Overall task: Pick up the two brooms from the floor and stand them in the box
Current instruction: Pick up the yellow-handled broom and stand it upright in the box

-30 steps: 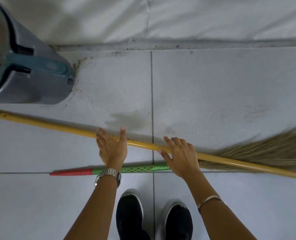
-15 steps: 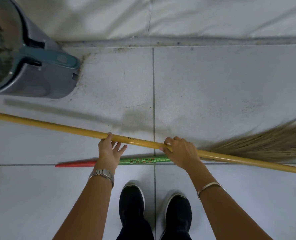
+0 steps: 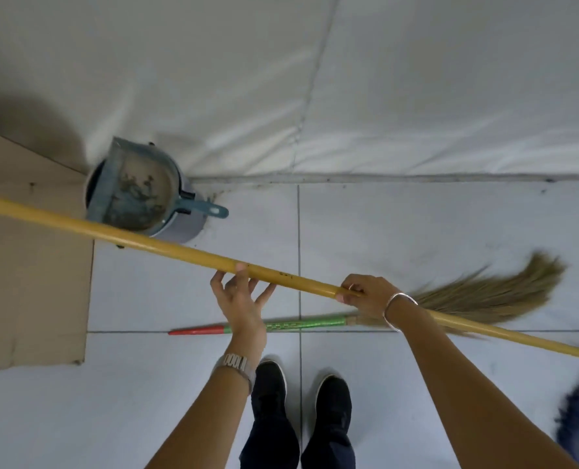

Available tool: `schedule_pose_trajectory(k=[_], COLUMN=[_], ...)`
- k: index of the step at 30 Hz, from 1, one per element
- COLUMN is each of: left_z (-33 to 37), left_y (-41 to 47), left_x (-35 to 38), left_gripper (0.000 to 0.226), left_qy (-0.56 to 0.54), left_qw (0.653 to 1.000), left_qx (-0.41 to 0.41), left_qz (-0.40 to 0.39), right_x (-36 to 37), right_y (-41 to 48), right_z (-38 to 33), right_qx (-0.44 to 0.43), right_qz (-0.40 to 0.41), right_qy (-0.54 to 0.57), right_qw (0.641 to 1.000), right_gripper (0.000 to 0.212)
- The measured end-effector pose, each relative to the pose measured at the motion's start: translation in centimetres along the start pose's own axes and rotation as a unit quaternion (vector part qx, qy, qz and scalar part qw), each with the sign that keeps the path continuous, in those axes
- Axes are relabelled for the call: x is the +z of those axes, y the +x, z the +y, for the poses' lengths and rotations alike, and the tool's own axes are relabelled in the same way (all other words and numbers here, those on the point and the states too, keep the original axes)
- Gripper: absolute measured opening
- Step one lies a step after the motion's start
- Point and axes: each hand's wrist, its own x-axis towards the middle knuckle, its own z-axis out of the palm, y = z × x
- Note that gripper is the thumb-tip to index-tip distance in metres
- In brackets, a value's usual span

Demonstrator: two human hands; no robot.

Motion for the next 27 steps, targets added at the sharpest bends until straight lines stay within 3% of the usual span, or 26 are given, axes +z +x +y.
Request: schedule_pose_trajectory(k=[6, 14, 20, 27], left_z=[9.9, 20.5, 26.3, 33.1], left_y=[-6.6, -18.2, -30.5, -44.7], left_x=[8.6, 18.1, 24.4, 29.3], left_gripper=[0.02, 0.02, 0.014, 0.022], left_qy=[-0.002, 0.02, 0.072, 0.121], left_qw=[0.986, 0.951, 0.888, 0.799], left_qx=[0.103, 0.185, 0.263, 0.358], left_qz=[-0.13, -0.247, -0.371, -0.467], right_x=[-9.7, -19.8, -26.0, -30.6], right_y=[-8.1, -19.8, -31.6, -43.8], right_z=[-3.4, -6.5, -5.9, -6.7], right_qx=[-0.046, -0.105, -0.161, -0.208], right_qz=[0.124, 0.214, 0.262, 0.304], right_qy=[0.081, 0.175, 0.279, 0.368], right_qw=[0.988, 0.955, 0.91, 0.853], right_gripper=[0.019, 0.013, 0.007, 0.021])
